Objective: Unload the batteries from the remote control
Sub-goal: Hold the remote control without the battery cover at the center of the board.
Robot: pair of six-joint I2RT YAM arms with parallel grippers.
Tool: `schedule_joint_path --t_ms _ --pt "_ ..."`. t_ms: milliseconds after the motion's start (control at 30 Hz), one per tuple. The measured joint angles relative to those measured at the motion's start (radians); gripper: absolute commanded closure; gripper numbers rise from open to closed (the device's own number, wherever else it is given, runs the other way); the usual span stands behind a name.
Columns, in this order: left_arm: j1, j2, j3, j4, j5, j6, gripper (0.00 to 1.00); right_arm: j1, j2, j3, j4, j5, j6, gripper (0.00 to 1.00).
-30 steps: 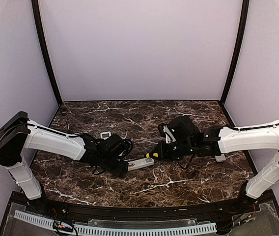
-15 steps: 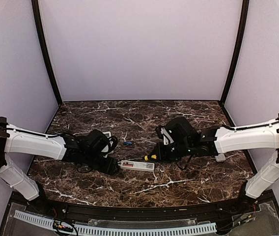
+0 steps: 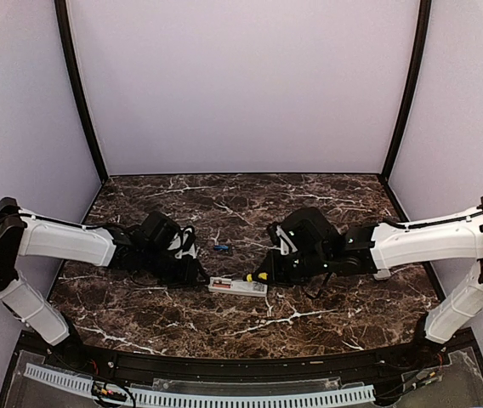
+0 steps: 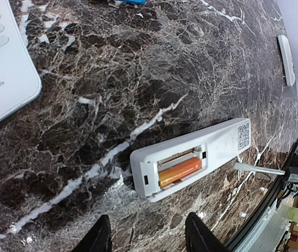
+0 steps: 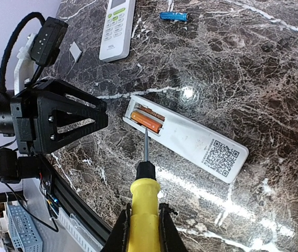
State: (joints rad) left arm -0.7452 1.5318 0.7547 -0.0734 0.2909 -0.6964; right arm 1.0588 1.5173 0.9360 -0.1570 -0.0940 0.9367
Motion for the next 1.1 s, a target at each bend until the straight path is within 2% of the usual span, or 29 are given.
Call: schedule_joint_path --t_ms 333,800,1100 --pt "0.008 0.047 0.0 0.032 0.013 -0.014 0.54 0.004 0.024 0.001 0.0 0.001 0.016 1.0" --pt "0.008 0.091 0.011 0.057 0.023 0.005 0.69 0.004 0.063 0.036 -0.006 -0.003 0.019 1.0" --pt "0.008 0.105 0.015 0.061 0.018 0.015 0.73 0.005 0.08 0.052 -0.016 -0.007 0.019 1.0"
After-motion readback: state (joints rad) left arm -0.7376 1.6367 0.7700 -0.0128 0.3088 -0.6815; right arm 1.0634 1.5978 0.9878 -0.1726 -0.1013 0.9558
